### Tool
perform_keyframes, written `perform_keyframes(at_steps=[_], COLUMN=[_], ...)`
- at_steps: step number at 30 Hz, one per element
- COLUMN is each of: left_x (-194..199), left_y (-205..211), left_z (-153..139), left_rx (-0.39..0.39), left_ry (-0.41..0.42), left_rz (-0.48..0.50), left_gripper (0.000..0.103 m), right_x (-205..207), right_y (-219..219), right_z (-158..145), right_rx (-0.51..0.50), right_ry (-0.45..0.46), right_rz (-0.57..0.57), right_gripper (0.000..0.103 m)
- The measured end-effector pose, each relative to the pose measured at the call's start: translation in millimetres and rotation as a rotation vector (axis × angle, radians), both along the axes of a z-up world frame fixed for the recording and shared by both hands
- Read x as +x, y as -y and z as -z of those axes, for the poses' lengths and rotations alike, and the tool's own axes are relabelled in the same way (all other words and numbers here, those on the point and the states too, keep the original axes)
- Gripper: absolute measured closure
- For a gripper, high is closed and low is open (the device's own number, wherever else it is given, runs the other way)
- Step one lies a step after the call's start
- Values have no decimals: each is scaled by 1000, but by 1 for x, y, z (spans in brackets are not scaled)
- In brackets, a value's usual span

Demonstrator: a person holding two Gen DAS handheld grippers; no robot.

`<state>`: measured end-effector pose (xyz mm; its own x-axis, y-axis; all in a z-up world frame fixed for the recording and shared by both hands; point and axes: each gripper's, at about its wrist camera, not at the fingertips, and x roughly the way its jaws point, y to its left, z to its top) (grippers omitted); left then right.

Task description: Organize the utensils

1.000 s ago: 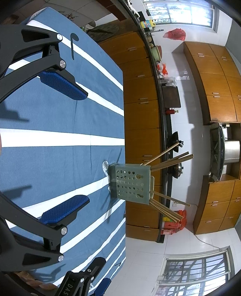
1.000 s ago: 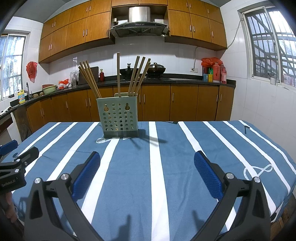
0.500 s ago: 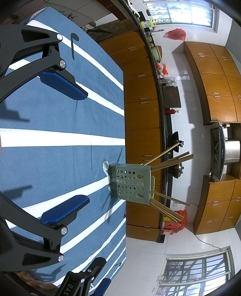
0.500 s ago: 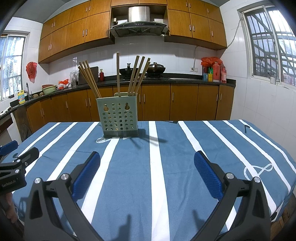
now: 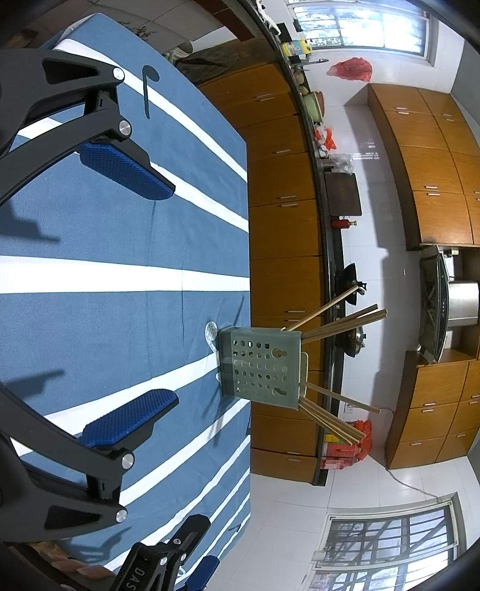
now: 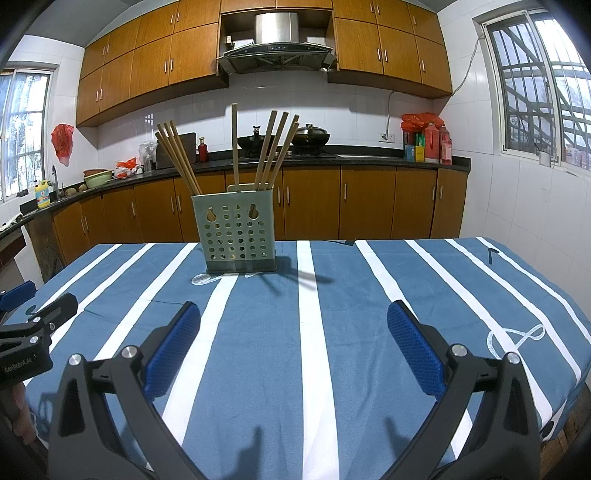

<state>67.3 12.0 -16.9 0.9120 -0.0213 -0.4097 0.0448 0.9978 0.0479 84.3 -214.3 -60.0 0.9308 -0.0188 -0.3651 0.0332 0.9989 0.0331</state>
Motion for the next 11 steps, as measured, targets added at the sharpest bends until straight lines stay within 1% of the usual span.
perform_keyframes(at_steps=[11], left_x=[0], left_y=[0], left_z=[1], left_rx=[-15], left_ry=[-12], left_rz=[-7], left_gripper=[2], right_x=[0], right_y=[1], right_z=[-1], right_rx=[2], right_ry=[1], right_rz=[1], right_gripper=[4])
